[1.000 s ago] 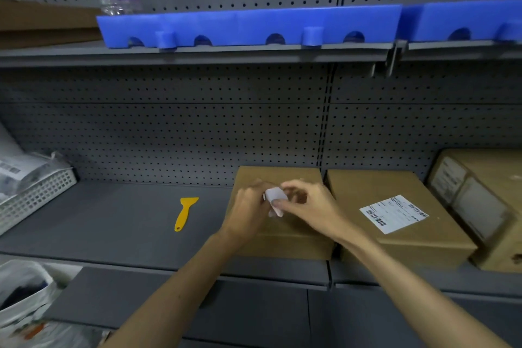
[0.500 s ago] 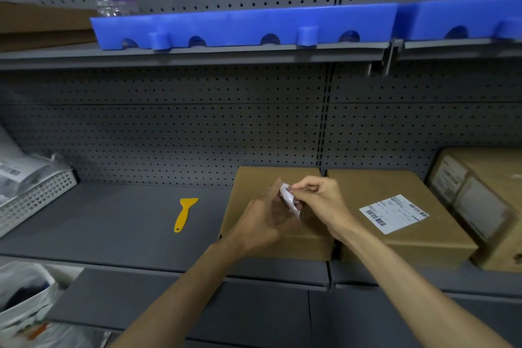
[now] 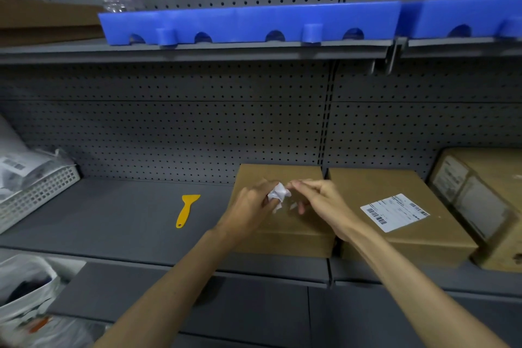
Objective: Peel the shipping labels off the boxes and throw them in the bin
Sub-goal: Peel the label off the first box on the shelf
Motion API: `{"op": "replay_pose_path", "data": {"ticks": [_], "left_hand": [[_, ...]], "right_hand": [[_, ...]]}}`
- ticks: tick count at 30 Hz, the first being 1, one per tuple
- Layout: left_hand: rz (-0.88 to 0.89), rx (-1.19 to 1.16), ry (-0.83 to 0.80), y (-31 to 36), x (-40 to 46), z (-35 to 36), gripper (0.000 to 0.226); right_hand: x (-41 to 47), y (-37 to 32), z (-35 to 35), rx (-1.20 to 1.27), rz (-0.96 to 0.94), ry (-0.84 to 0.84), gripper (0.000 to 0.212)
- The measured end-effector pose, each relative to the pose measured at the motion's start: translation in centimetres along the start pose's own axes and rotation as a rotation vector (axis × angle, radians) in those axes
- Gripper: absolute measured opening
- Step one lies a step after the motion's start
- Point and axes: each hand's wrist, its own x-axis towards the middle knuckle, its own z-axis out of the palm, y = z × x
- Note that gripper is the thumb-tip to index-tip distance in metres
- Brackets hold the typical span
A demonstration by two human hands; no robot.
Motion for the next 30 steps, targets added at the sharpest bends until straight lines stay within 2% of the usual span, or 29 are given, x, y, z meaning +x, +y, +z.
{"op": "replay_pose_path", "data": {"ticks": [2, 6, 9, 11, 17, 23, 30], "left_hand": [[-0.012, 0.039, 0.026, -0.3, 0.0, 0.2, 0.014], [-0.002, 0.04, 0.076, -0.2, 0.0, 0.4, 0.019], [0.016, 0.01, 0.076, 0.7, 0.2, 0.3, 0.021], [0.025, -0.002, 0.067, 1.0, 0.3, 0.3, 0.021], [0.06, -0.111, -0.042, 1.3, 0.1, 0.3, 0.021], [-0.133, -0.311, -0.193, 2.1, 0.0, 0.3, 0.039], [-0.137, -0.083, -0.156, 1.0, -0.1, 1.5, 0.084]], "right_hand": [[-0.3, -0.2, 0.4, 0.018, -0.035, 0.046, 0.023], [-0.3, -0.1, 0.4, 0.021, 0.02, 0.118, 0.055], [-0.5, -0.4, 0.9, 0.156, 0.079, -0.009, 0.038], [-0.5, -0.6, 1.0, 0.241, 0.071, -0.023, 0.028], [-0.2, -0.6, 0.5, 0.32, 0.073, 0.016, 0.028], [-0.3, -0.1, -0.6, 0.39, 0.077, 0.044, 0.023], [-0.5, -0.3, 0.0, 0.446, 0.078, 0.098, 0.017]]}}
